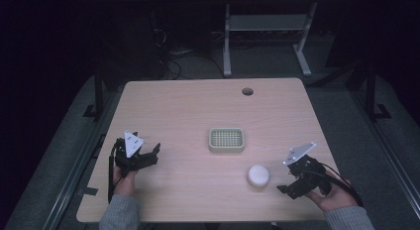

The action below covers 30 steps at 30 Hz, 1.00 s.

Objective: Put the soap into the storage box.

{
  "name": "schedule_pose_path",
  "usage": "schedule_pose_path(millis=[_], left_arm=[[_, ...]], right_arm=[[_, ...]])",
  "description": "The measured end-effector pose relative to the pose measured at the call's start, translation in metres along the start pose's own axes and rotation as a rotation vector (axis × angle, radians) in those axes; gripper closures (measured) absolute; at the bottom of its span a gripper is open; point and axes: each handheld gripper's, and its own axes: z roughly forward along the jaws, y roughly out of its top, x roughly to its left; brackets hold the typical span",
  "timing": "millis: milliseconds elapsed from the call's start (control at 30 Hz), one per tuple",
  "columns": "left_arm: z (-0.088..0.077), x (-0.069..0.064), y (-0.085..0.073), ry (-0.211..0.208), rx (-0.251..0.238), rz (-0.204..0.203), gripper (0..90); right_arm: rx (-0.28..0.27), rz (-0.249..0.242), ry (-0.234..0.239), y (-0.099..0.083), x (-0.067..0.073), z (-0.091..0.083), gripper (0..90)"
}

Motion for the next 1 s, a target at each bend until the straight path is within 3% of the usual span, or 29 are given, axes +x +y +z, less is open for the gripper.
schedule_pose_path(millis=[1000], left_arm=[[-0.001,0.002,0.000,0.000,-0.001,-0.017,14.8]], right_arm=[[0.066,-0.117,0.020,0.044,-0.002,0.009,16.4]])
